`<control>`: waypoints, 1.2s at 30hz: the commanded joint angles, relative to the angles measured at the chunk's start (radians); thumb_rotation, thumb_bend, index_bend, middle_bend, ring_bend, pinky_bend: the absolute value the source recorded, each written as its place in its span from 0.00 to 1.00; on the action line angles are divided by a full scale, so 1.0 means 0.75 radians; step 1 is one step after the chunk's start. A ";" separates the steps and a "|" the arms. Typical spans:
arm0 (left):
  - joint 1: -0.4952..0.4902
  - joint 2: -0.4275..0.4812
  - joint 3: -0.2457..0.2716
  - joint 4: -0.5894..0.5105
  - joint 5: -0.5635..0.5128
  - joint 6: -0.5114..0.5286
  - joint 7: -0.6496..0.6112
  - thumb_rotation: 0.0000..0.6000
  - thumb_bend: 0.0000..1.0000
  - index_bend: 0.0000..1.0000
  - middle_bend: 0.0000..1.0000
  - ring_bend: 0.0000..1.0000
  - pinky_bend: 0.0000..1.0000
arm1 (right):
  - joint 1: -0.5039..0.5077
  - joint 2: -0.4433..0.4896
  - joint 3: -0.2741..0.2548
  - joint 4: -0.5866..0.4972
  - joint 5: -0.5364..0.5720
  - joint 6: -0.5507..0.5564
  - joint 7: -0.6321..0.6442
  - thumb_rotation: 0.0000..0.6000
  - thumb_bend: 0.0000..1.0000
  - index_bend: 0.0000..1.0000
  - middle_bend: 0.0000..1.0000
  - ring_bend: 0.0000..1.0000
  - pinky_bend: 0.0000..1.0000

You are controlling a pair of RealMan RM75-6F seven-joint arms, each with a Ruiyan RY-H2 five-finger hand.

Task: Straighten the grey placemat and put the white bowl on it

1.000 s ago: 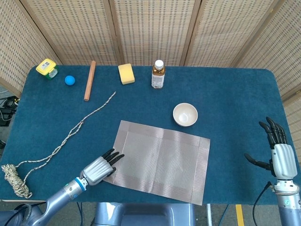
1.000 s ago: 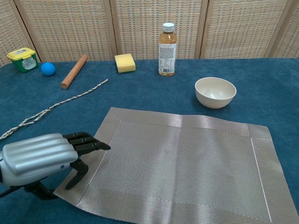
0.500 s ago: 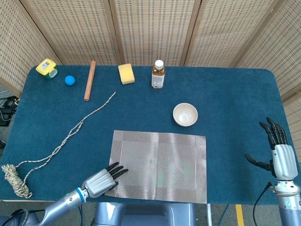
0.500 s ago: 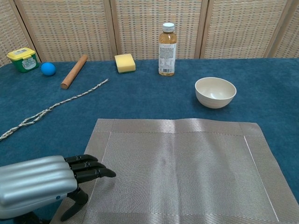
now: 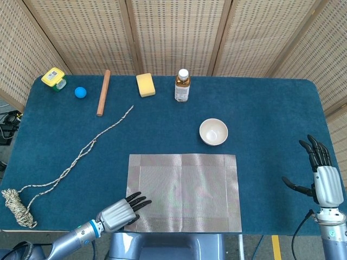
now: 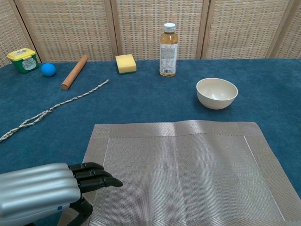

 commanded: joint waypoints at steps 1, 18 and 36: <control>0.001 0.001 0.000 -0.005 0.001 -0.004 -0.001 1.00 0.45 0.64 0.00 0.00 0.00 | 0.000 0.000 0.000 0.000 0.000 0.000 0.000 1.00 0.28 0.14 0.00 0.00 0.00; -0.006 0.038 -0.002 -0.055 -0.014 -0.039 -0.030 1.00 0.19 0.23 0.00 0.00 0.00 | 0.000 0.005 -0.001 -0.007 0.007 -0.010 -0.006 1.00 0.29 0.14 0.00 0.00 0.00; -0.060 0.317 -0.159 -0.162 0.016 0.189 -0.294 1.00 0.13 0.12 0.00 0.00 0.00 | 0.007 -0.002 -0.021 -0.022 -0.025 -0.019 -0.029 1.00 0.29 0.14 0.00 0.00 0.00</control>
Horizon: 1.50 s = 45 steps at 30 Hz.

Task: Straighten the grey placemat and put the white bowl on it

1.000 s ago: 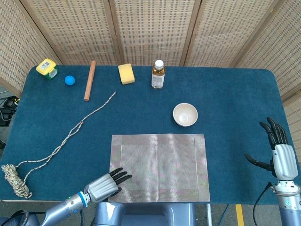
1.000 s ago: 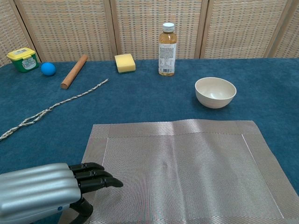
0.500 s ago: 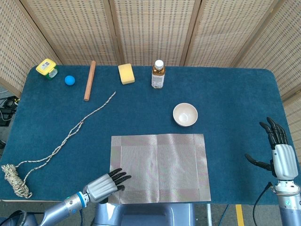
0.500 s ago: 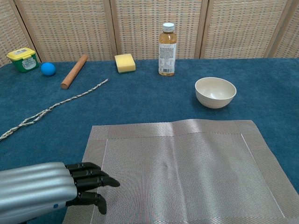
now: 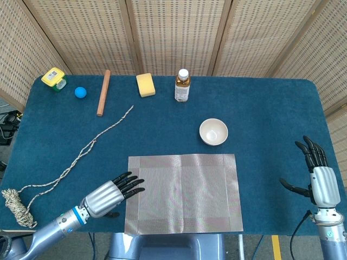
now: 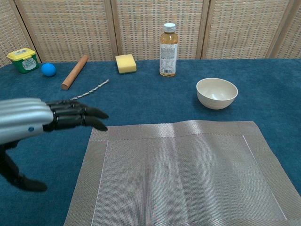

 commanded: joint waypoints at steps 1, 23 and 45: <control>-0.030 0.018 -0.097 0.001 -0.080 -0.019 0.008 1.00 0.13 0.13 0.00 0.00 0.00 | 0.003 -0.005 -0.005 -0.001 -0.007 -0.004 -0.008 1.00 0.29 0.14 0.00 0.00 0.00; -0.320 -0.425 -0.510 0.473 -0.600 -0.287 0.277 1.00 0.14 0.27 0.00 0.00 0.00 | 0.003 0.026 0.035 0.047 0.075 -0.034 0.142 1.00 0.29 0.14 0.00 0.00 0.00; 0.150 -0.105 -0.296 0.090 -0.570 0.283 0.317 1.00 0.14 0.22 0.00 0.00 0.00 | 0.076 -0.024 0.070 0.068 0.159 -0.159 -0.001 1.00 0.28 0.20 0.00 0.00 0.00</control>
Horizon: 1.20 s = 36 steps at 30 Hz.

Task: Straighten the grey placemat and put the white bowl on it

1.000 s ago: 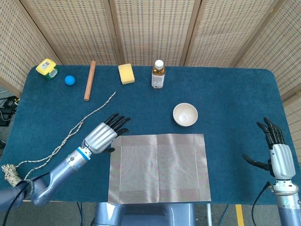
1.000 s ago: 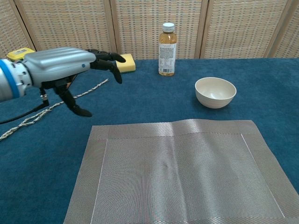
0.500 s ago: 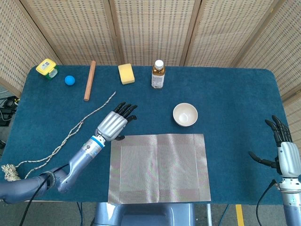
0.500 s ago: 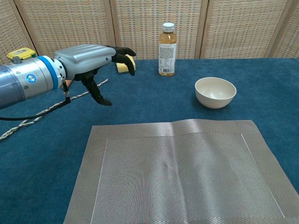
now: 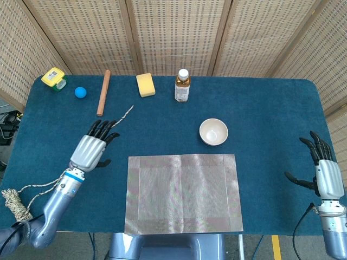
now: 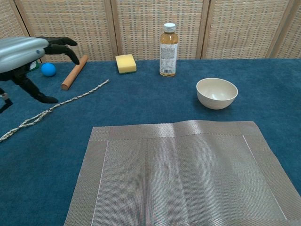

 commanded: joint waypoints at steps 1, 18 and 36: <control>0.131 0.065 0.073 -0.067 0.053 0.146 -0.033 1.00 0.14 0.22 0.00 0.00 0.00 | 0.042 -0.024 0.017 -0.004 0.020 -0.048 -0.062 1.00 0.28 0.21 0.00 0.00 0.00; 0.372 0.176 0.140 -0.018 0.182 0.382 -0.230 1.00 0.14 0.19 0.00 0.00 0.00 | 0.336 -0.286 0.093 0.096 0.157 -0.341 -0.461 1.00 0.27 0.37 0.00 0.00 0.00; 0.412 0.203 0.089 0.027 0.210 0.359 -0.353 1.00 0.14 0.19 0.00 0.00 0.00 | 0.535 -0.551 0.137 0.283 0.267 -0.487 -0.611 1.00 0.29 0.41 0.00 0.00 0.00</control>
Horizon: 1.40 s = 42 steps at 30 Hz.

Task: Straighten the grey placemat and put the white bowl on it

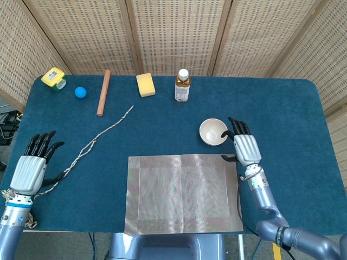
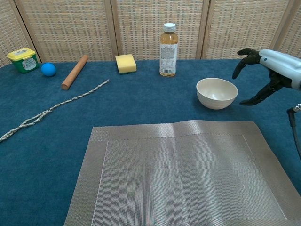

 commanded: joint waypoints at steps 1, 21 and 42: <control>0.004 0.002 -0.007 0.003 0.001 -0.003 -0.008 1.00 0.14 0.19 0.00 0.00 0.00 | 0.023 -0.025 0.008 0.028 0.012 -0.017 -0.015 1.00 0.29 0.41 0.00 0.00 0.00; 0.018 0.008 -0.050 0.023 -0.018 -0.048 -0.056 1.00 0.14 0.19 0.00 0.00 0.00 | 0.160 -0.211 0.025 0.340 0.105 -0.178 -0.005 1.00 0.29 0.45 0.03 0.00 0.00; 0.018 -0.008 -0.063 0.042 -0.033 -0.094 -0.054 1.00 0.14 0.21 0.00 0.00 0.00 | 0.288 -0.437 0.028 0.804 0.040 -0.239 0.178 1.00 0.41 0.64 0.20 0.00 0.00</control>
